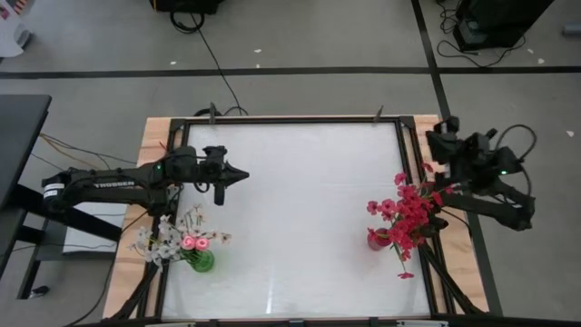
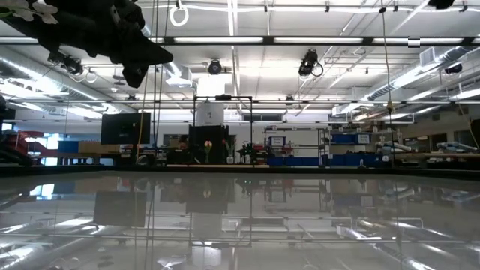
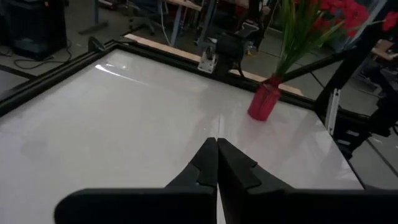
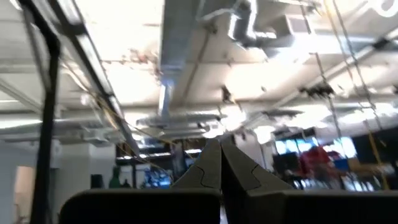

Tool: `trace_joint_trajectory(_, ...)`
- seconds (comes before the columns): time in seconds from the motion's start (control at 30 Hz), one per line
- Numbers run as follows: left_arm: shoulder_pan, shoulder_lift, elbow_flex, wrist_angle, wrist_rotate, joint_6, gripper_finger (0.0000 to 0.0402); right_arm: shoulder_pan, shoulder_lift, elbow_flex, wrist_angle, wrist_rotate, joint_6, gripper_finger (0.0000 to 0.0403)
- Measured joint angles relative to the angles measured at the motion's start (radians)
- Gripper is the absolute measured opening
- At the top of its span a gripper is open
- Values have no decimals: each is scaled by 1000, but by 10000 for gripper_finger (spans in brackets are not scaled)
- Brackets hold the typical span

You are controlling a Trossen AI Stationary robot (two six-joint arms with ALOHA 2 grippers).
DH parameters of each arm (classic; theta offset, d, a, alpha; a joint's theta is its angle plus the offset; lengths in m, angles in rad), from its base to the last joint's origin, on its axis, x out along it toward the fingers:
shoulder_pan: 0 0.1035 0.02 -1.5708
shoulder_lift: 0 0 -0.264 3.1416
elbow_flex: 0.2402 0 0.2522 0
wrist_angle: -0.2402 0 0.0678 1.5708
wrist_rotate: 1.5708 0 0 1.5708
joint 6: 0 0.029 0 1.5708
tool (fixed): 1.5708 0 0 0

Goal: Sort flowers into vase by color
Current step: Return to Home Position

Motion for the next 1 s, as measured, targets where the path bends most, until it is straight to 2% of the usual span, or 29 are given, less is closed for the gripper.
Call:
trace_joint_trajectory(0.1,-9,0,0,19,0,8,6,0,17,57,-26,-7,-63,5)
trace_joint_trajectory(0.13,-12,0,0,37,-9,21,6,0,23,73,-52,22,-106,5)
trace_joint_trajectory(0.23,-17,0,0,105,-58,40,3,0,41,122,-173,231,-207,5)
trace_joint_trajectory(0.3,-8,0,0,125,-95,40,2,0,50,143,-262,411,-212,5)
trace_joint_trajectory(0.43,13,0,0,99,-104,40,2,0,50,151,-442,726,-159,4)
trace_joint_trajectory(0.53,14,0,0,45,-112,58,1,0,50,151,-590,856,-75,4)
trace_joint_trajectory(0.63,14,0,0,6,-113,91,1,0,50,135,-710,869,6,4)
trace_joint_trajectory(0.73,14,14,0,-19,-113,112,1,0,47,84,-742,798,76,4)
trace_joint_trajectory(0.9,10,56,0,-20,-104,142,1,0,47,-46,-698,618,166,4)
trace_joint_trajectory(1.0,3,82,0,-15,-93,147,1,-1,47,-127,-573,484,166,4)
